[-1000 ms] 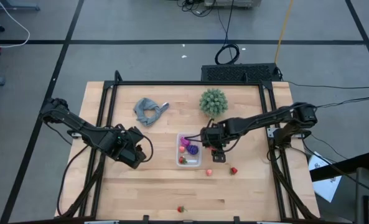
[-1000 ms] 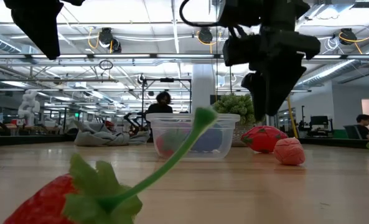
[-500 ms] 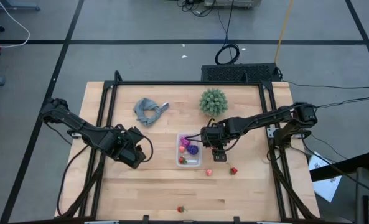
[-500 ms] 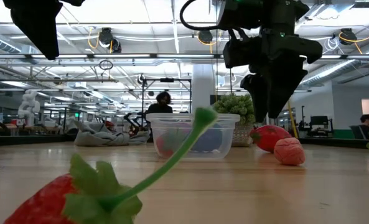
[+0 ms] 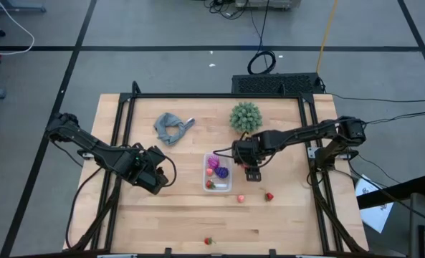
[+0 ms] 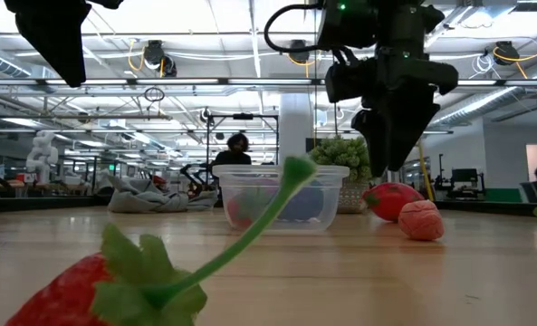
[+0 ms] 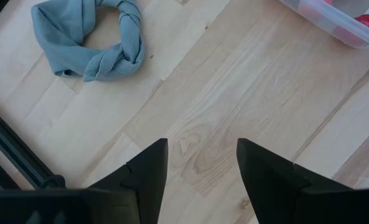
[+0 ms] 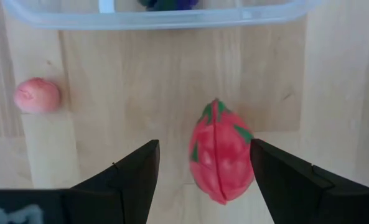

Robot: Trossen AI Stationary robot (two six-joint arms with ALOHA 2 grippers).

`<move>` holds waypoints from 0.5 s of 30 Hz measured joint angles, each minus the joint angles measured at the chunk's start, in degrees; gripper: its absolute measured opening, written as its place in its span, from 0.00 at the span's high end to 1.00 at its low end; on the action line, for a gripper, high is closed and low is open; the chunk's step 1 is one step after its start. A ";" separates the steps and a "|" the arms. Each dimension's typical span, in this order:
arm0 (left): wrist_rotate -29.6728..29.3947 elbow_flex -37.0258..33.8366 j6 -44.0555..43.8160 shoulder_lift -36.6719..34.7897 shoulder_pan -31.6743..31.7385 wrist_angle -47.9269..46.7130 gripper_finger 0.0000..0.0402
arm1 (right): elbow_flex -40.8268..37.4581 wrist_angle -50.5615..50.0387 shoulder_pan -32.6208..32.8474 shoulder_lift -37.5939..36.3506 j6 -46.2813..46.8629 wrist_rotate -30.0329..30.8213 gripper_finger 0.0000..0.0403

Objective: Pick and placing Produce into tupperware
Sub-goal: Put the dragonfruit into the transparent bin

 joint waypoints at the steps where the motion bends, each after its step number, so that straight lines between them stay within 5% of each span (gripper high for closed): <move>1: 0.00 0.01 -0.02 0.00 0.01 0.00 0.51 | 0.00 -0.08 -0.27 0.00 0.03 0.00 0.40; 15: 0.00 0.00 0.01 0.00 0.01 0.00 0.51 | -4.17 2.35 -1.06 0.04 -0.36 -0.18 0.36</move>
